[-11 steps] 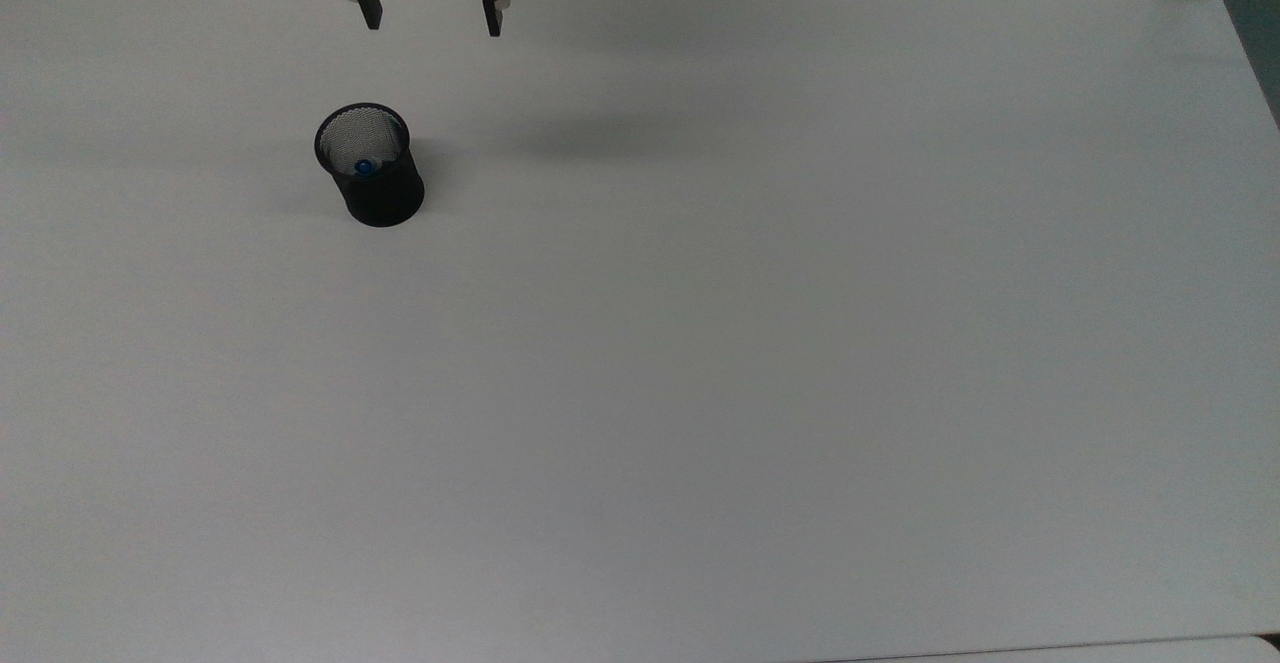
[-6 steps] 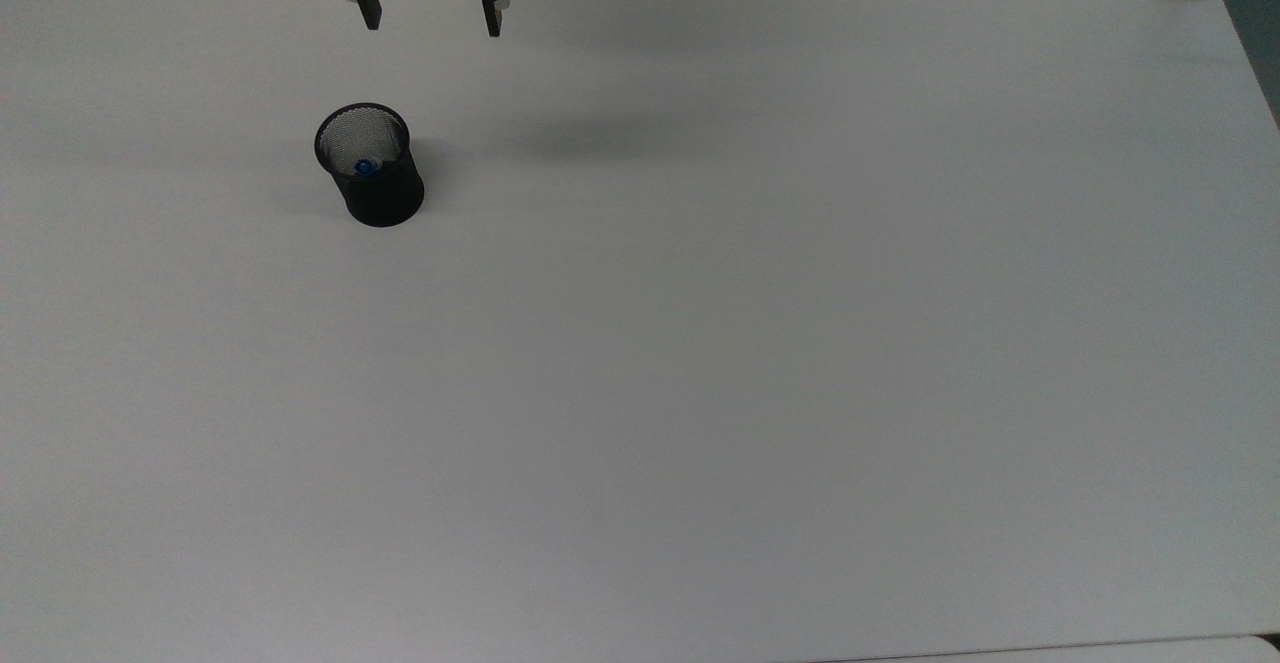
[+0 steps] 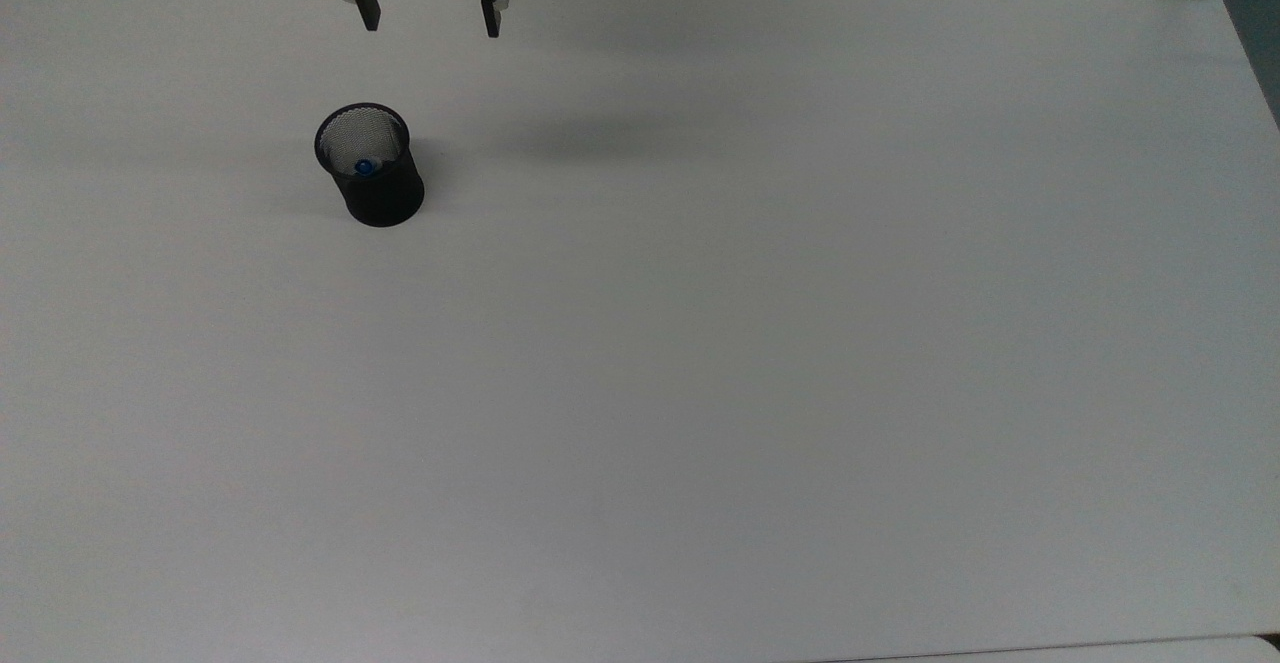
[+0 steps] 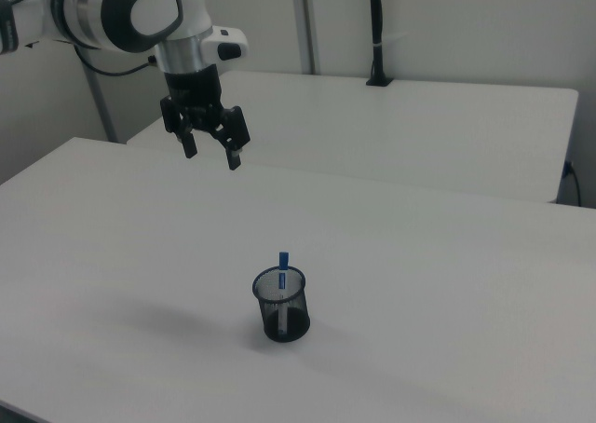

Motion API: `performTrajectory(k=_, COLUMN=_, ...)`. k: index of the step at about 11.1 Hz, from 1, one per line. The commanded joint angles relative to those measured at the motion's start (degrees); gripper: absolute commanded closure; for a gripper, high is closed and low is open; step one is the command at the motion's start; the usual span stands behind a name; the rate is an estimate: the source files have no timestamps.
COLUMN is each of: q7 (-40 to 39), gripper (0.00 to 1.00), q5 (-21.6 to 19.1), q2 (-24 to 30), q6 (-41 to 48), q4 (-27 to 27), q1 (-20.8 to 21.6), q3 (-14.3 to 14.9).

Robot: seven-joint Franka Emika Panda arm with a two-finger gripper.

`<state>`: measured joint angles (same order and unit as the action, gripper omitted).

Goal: Remove the marker

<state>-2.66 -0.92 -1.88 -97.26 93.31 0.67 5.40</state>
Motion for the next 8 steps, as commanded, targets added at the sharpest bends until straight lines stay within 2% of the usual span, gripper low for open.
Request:
performTrajectory(k=1, q7=-4.88, gripper=0.00, q5=0.56, q2=-0.41, q6=2.77, q4=-1.64, q1=-0.75, q3=0.57)
performTrajectory(k=3, q7=-7.70, gripper=0.00, q5=0.56, q2=-0.50, q6=2.69, q4=-1.64, q1=-1.37, q3=0.49)
performTrajectory(k=8, q7=-9.02, gripper=0.00, q5=0.56, q2=-2.33, q6=2.60, q4=-1.38, q1=-0.50, q3=-0.21)
